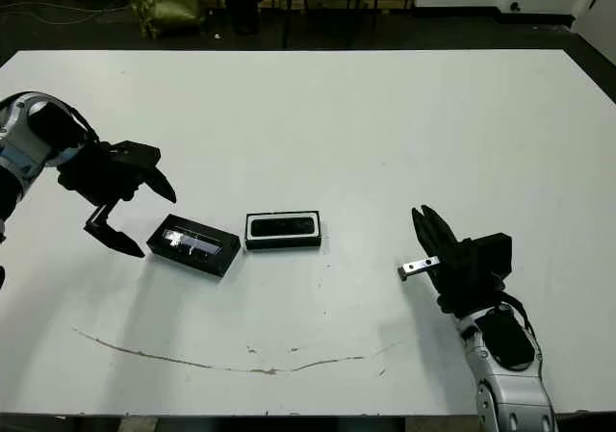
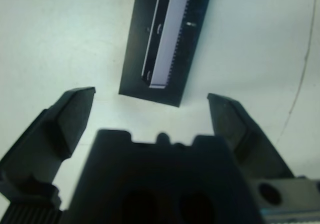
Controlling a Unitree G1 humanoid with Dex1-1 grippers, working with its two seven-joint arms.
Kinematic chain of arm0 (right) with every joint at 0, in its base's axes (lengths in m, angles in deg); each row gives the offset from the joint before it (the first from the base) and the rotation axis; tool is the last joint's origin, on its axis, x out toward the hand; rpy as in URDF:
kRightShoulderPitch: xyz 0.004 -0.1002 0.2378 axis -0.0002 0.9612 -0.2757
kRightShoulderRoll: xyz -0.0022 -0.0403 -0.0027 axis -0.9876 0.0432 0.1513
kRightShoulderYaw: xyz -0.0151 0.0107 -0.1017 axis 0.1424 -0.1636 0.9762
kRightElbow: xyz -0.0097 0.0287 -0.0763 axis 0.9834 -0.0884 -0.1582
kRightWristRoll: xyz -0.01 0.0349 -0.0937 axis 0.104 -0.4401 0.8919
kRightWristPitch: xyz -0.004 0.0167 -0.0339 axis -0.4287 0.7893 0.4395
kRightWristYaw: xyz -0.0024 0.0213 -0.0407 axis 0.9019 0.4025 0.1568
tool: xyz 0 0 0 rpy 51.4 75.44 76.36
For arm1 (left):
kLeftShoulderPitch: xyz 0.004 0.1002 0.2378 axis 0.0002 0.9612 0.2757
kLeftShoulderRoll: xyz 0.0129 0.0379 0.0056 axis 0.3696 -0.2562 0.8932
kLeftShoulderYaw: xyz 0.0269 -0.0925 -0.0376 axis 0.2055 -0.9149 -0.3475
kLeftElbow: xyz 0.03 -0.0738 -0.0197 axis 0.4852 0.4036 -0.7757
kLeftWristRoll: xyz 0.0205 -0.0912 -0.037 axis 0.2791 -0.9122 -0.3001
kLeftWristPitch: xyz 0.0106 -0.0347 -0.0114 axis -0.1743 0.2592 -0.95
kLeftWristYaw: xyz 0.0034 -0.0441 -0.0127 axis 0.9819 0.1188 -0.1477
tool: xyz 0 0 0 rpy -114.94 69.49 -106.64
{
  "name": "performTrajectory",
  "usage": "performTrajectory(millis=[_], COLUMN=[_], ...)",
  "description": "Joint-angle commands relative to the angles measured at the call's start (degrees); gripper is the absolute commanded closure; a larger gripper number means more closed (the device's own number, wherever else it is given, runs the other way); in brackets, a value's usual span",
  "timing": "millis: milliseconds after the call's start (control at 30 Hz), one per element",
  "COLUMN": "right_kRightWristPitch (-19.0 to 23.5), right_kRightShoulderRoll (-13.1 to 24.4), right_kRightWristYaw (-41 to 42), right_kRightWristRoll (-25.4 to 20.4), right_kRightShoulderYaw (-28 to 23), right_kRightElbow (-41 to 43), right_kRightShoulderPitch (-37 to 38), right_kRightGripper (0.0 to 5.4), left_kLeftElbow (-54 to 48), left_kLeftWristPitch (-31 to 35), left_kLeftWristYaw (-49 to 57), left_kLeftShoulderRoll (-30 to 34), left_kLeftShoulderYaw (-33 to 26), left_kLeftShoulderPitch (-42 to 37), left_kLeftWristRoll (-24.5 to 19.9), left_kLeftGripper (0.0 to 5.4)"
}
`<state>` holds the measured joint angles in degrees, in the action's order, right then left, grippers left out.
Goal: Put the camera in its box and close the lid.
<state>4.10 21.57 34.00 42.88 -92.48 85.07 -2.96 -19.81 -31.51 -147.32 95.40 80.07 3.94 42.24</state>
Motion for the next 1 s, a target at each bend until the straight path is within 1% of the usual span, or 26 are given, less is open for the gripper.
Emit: performTrajectory(millis=[33, 233, 333, 500, 667, 800, 900, 1000], right_kRightWristPitch=[2.3, 1.9, 2.4, 2.0, 3.8, 5.1, 6.4, 6.7], right_kRightShoulderRoll=[-0.1, -0.1, 0.0, 0.3, 0.3, 0.7, 0.7, 0.5], right_kRightWristYaw=[-1.0, -0.3, -0.2, -0.1, -0.5, -1.0, -1.2, -1.2], right_kRightWristRoll=[0.3, -0.2, -0.5, -0.2, -0.5, 0.5, 0.4, 0.3], right_kRightShoulderYaw=[0.2, 0.5, 0.6, 0.6, 0.6, 0.9, 0.8, 0.7], right_kRightElbow=[0.4, 0.1, 0.3, 0.0, 1.4, 2.9, 3.8, 4.1], right_kRightShoulderPitch=[1.1, 1.3, 1.4, 1.3, 1.8, 2.3, 2.6, 2.6], right_kRightGripper=[5.40, 5.40, 5.40, 5.40, 5.40, 5.40, 5.40, 5.40], left_kLeftElbow=[0.6, 0.2, 0.3, 0.7, 1.5, 2.5, 2.7, 2.8], left_kLeftWristPitch=[0.1, -0.8, -1.4, -2.2, -2.3, -3.1, -2.9, -2.9], left_kLeftWristYaw=[-0.3, -0.3, -0.3, -0.3, -0.3, -0.3, -0.3, -0.3], left_kLeftShoulderRoll=[-0.5, -0.7, -1.0, -1.5, -2.3, -3.0, -3.4, -3.7], left_kLeftShoulderYaw=[-0.3, -2.2, -2.9, -3.1, -3.9, -4.3, -4.7, -4.8], left_kLeftShoulderPitch=[0.1, 0.1, 0.3, 0.2, 0.3, 0.5, 0.6, 0.8], left_kLeftWristRoll=[1.0, 2.4, 2.7, 3.6, 5.4, 5.7, 6.2, 6.6], left_kLeftGripper=[0.02, 0.02, 0.02, 0.02, 0.02, 0.02, 0.02, 0.02])
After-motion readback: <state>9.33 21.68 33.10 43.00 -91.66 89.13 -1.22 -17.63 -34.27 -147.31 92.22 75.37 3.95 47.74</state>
